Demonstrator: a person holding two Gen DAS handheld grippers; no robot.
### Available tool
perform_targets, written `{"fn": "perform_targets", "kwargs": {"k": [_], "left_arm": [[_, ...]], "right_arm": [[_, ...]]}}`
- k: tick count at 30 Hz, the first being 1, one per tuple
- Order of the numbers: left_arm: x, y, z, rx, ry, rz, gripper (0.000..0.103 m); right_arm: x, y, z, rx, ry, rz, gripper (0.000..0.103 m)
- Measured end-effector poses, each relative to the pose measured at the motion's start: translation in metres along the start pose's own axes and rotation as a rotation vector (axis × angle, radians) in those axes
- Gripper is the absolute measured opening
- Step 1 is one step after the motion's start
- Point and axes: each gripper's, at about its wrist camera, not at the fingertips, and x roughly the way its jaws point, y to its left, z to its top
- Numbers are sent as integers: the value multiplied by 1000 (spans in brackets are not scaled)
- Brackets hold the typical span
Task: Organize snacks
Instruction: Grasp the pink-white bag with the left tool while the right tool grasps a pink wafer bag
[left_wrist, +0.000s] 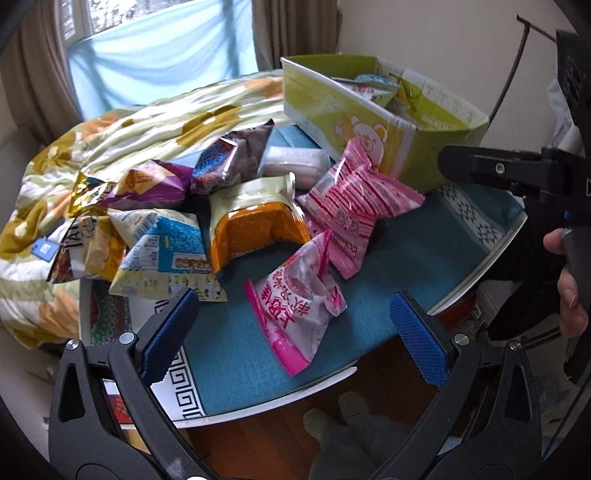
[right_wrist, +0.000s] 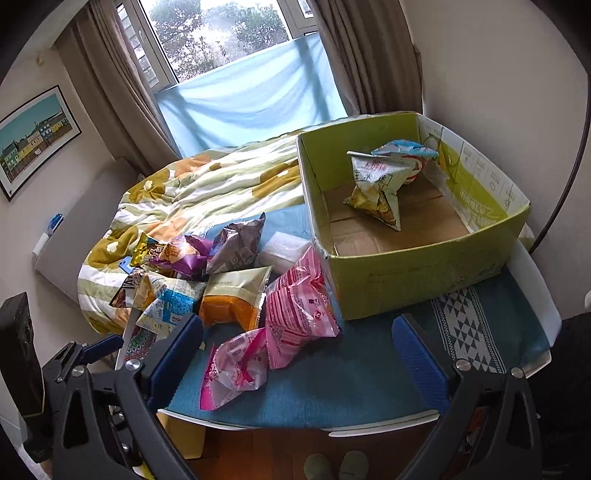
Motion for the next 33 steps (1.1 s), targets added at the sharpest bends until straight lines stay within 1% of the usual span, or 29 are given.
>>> {"fn": "perform_targets", "kwargs": {"k": [3, 7, 9, 11, 14, 16, 17, 19, 22, 24, 27, 30, 33], "left_arm": [[26, -12, -7, 69, 27, 16, 102], [56, -20, -14, 117, 46, 24, 101], [70, -22, -16, 132, 64, 22, 95], [82, -22, -18, 137, 80, 20, 92], [95, -20, -20, 131, 98, 20, 91], [99, -19, -20, 128, 100, 17, 87], [101, -19, -19, 130, 99, 21, 81], [104, -18, -18, 139, 96, 19, 80], [107, -19, -16, 154, 90, 11, 75], [108, -22, -14, 171, 84, 9, 64], [110, -20, -12, 167, 88, -2, 60], [109, -18, -12, 150, 94, -12, 58], [108, -11, -13, 135, 100, -18, 58]], "right_arm": [[21, -4, -10, -12, 26, 15, 102], [47, -3, -21, -39, 54, 25, 102], [59, -3, -24, -50, 65, 24, 102], [72, -3, -26, -52, 81, 18, 102], [89, -6, -28, -38, 100, 26, 102], [99, -7, -28, -34, 112, 28, 102], [103, -7, -28, -30, 116, 32, 102], [109, -8, -28, -21, 118, 51, 102], [115, -9, -26, -5, 118, 73, 102], [118, -9, -26, 5, 117, 82, 101], [122, -8, -25, 12, 119, 95, 98], [126, -7, -24, 10, 126, 101, 91], [132, -7, -23, 24, 131, 103, 87]]}}
